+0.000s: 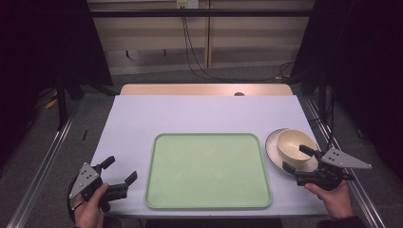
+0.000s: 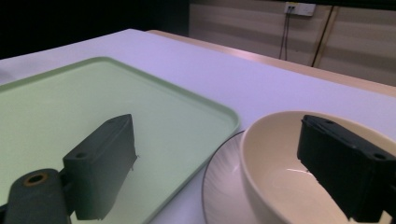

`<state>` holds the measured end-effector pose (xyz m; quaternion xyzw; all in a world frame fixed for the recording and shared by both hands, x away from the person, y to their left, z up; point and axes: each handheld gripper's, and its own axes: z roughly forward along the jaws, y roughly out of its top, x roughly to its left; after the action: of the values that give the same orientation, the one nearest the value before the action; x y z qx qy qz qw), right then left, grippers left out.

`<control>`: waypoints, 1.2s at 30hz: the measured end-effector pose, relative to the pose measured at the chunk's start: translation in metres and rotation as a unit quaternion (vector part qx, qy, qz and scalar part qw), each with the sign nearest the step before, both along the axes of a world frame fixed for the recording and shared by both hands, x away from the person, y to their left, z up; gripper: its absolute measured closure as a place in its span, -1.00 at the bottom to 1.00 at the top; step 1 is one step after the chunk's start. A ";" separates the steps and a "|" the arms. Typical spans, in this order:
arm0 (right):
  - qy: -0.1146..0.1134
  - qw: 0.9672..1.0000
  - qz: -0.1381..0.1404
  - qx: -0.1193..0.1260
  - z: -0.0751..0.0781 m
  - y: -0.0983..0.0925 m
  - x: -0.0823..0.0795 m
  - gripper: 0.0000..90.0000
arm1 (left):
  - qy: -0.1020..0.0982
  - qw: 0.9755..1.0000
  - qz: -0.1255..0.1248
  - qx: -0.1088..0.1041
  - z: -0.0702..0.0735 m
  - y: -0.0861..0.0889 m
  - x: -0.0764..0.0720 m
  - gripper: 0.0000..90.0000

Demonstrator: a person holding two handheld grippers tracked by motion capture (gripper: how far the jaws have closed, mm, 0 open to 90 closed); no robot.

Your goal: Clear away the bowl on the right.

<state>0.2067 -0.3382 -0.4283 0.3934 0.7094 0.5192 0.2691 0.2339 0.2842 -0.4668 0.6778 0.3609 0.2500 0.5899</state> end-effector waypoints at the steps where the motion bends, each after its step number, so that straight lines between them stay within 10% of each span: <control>1: -0.002 1.000 -0.004 -0.001 0.001 -0.002 0.001 -0.75 | 0.000 1.000 0.002 -0.007 0.000 -0.001 0.000 -1.00; 22: 0.046 0.999 -0.009 -0.019 0.015 -0.026 0.022 -0.59 | -0.002 1.000 -0.002 0.013 0.001 -0.002 -0.001 -1.00; 36: 0.117 0.993 -0.030 -0.012 0.026 -0.063 0.045 -0.41 | -0.003 1.000 -0.002 0.016 0.001 -0.002 -0.001 -1.00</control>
<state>0.2514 -0.4008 -0.4022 0.4695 0.7301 0.4525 0.2045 0.2328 0.2820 -0.4654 0.6875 0.3535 0.2563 0.5802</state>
